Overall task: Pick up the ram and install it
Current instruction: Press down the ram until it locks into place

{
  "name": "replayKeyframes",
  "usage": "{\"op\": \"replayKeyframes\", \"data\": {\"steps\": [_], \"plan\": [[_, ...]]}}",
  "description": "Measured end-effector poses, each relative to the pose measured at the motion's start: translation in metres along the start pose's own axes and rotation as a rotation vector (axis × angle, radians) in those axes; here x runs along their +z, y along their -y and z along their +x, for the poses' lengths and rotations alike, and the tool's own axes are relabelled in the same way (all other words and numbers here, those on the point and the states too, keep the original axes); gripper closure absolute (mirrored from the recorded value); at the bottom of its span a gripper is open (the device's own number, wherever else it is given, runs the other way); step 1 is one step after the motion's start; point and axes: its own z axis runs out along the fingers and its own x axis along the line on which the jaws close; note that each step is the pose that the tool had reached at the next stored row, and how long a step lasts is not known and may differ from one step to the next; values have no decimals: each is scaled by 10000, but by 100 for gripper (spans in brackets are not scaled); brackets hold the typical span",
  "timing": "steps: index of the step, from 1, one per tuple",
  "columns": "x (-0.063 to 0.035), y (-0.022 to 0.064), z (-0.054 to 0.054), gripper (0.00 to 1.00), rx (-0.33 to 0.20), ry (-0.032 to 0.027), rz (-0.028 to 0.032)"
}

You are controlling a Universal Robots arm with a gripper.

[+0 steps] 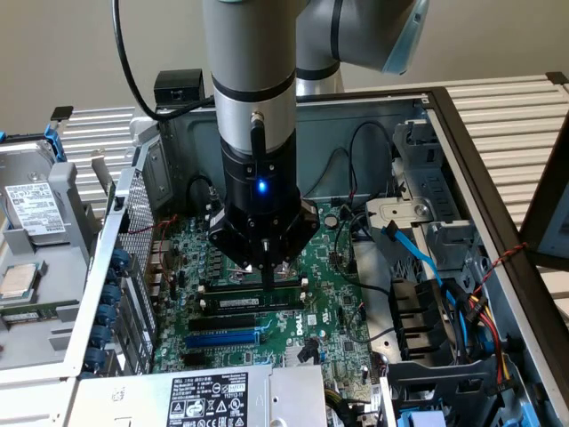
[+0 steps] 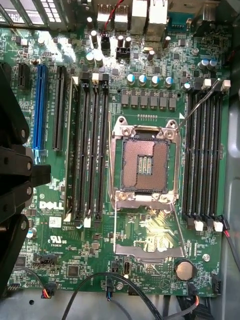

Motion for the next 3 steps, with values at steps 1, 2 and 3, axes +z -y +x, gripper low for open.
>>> {"op": "replayKeyframes", "data": {"steps": [1,2,3], "plan": [[0,0,0,90,0,0,0],[0,0,0,90,0,0,0],[0,0,0,90,0,0,0]]}}
